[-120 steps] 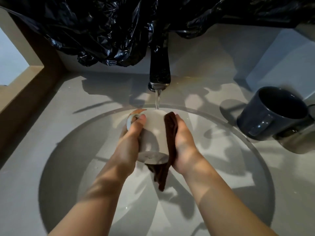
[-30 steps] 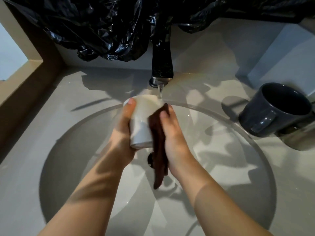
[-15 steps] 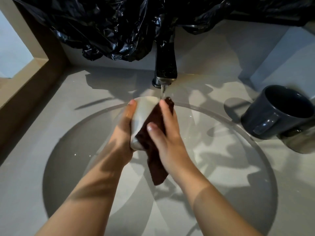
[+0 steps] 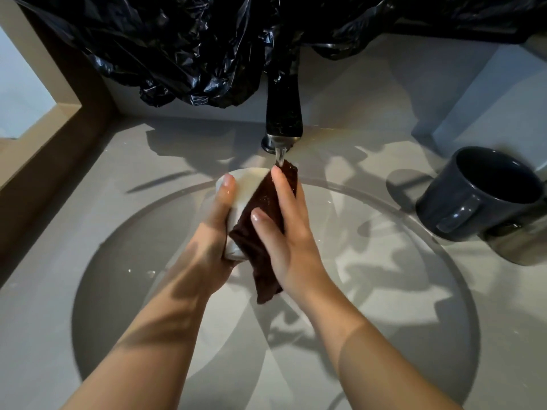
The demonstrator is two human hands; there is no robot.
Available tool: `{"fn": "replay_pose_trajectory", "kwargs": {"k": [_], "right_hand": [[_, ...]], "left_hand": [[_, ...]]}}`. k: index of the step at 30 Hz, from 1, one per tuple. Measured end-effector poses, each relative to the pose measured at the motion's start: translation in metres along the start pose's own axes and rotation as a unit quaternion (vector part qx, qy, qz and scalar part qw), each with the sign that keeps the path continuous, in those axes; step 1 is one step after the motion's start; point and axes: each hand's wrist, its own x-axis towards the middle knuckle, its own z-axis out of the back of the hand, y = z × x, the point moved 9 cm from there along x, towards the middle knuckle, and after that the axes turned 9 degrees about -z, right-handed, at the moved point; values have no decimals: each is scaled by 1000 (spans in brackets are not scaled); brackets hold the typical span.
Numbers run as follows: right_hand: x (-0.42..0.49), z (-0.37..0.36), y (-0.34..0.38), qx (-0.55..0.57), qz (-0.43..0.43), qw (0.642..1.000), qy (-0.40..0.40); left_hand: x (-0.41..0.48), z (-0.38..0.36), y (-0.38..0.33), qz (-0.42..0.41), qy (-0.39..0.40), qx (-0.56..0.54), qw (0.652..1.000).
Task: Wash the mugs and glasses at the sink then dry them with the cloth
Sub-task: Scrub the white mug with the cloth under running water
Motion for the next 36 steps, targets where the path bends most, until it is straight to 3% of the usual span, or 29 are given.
{"fn": "replay_pose_trajectory", "kwargs": {"k": [2, 4, 6, 8, 11, 13, 15, 17, 20, 24, 28, 33, 36], "right_hand": [[10, 11, -1, 130, -42, 991, -8], [18, 15, -20, 250, -164, 954, -10], [12, 6, -37, 264, -243, 933, 22], [6, 6, -40, 207, -219, 954, 8], [-5, -2, -18, 21, -62, 998, -2], [1, 8, -8, 46, -38, 998, -26], [11, 21, -15, 163, -99, 980, -47], [15, 23, -38, 256, -219, 940, -47], [10, 22, -61, 245, -330, 910, -51], [10, 26, -68, 240, -332, 909, -83], [9, 29, -70, 261, -325, 900, -126], [10, 55, -47, 141, -217, 943, -206], [11, 51, -53, 196, -261, 929, -174]], "left_hand": [[-3, -9, 1, 10, 32, -20, 999], [-4, -11, 4, 14, 25, 2, 1000], [0, -9, 3, -4, 14, 16, 1000], [3, -5, 4, -1, -15, -28, 999], [3, -1, 4, 28, 2, -21, 999], [0, -7, 3, 27, 45, 1, 999], [-3, -13, 4, 22, 57, 10, 998], [-4, -13, 0, 6, 55, 31, 998], [-3, -12, -5, -5, 73, 11, 997], [-2, -14, -4, 27, 107, -54, 992], [-6, -10, -2, 47, 35, -19, 998], [-3, 4, -12, -69, -40, 96, 992], [-4, 0, -26, -136, -12, 159, 978]]}}
